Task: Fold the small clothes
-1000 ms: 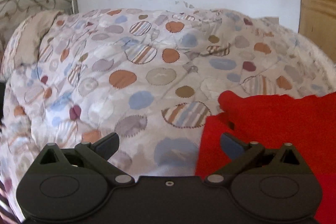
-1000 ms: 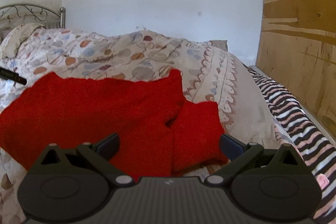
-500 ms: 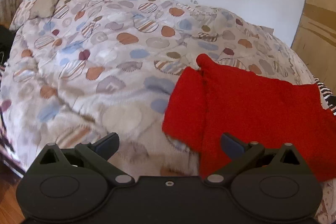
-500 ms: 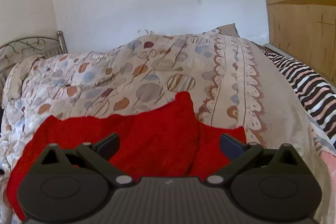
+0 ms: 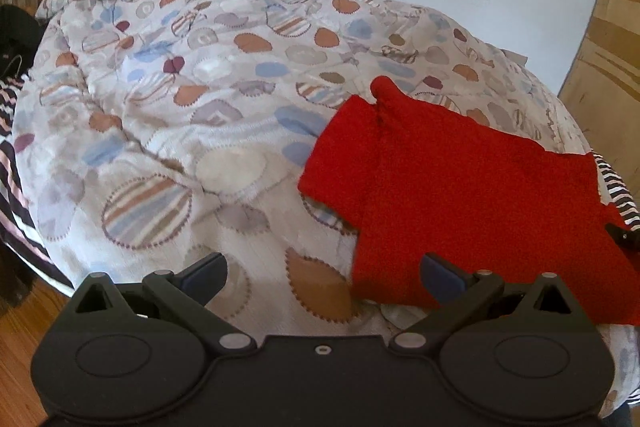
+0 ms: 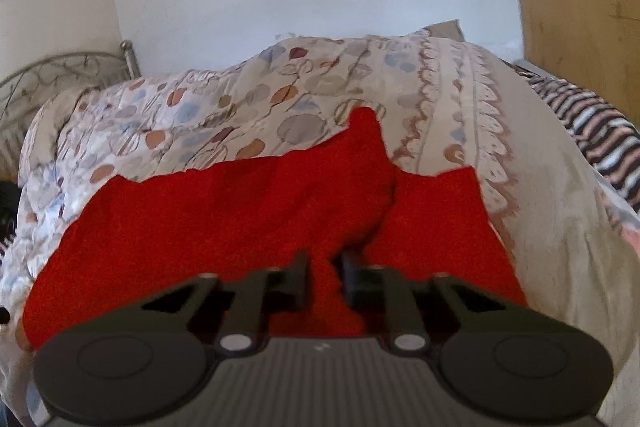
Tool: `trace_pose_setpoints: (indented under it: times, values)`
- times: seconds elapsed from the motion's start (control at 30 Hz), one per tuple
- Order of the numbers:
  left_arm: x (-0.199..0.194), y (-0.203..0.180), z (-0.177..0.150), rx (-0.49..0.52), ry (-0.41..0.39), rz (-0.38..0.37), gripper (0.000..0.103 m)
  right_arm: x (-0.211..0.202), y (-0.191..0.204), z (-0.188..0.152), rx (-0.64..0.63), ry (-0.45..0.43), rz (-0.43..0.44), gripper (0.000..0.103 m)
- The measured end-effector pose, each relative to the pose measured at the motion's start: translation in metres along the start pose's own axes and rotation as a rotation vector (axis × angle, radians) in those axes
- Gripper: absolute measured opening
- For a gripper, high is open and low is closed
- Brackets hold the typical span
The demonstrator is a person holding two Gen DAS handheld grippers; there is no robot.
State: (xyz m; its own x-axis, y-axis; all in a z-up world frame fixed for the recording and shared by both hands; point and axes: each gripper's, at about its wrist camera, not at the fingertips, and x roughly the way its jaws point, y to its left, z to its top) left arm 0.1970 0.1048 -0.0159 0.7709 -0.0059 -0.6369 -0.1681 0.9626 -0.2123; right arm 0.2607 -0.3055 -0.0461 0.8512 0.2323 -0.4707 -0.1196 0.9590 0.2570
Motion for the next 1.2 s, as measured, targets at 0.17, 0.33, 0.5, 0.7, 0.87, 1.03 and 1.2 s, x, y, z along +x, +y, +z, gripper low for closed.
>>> trace_pose_setpoints:
  times: [0.17,0.33,0.5,0.7,0.87,1.03,1.2]
  values:
    - [-0.006,-0.004,-0.004,0.007,-0.002,-0.002,0.102,-0.021,-0.016,-0.006,0.123,-0.036,-0.027,0.007]
    - [-0.007,-0.012,-0.004,0.044,0.011,-0.005,0.102,-0.032,-0.014,-0.016,0.108,-0.055,-0.051,0.007]
    - [-0.012,-0.016,-0.005,0.053,0.006,-0.018,0.102,-0.04,-0.012,-0.019,0.146,-0.078,-0.076,0.007]
    - [-0.018,-0.019,-0.007,0.074,0.009,-0.02,0.102,-0.052,-0.013,-0.037,0.18,-0.096,-0.083,0.006]
    - [-0.019,-0.018,-0.008,0.081,0.013,-0.017,0.102,-0.066,-0.009,-0.039,0.157,-0.109,-0.1,0.005]
    - [-0.02,-0.016,-0.011,0.072,0.027,-0.026,0.102,-0.076,-0.006,-0.04,0.111,-0.106,-0.09,0.005]
    - [-0.018,-0.019,-0.014,0.08,0.039,-0.035,0.102,-0.086,-0.005,-0.038,0.087,-0.105,-0.123,0.038]
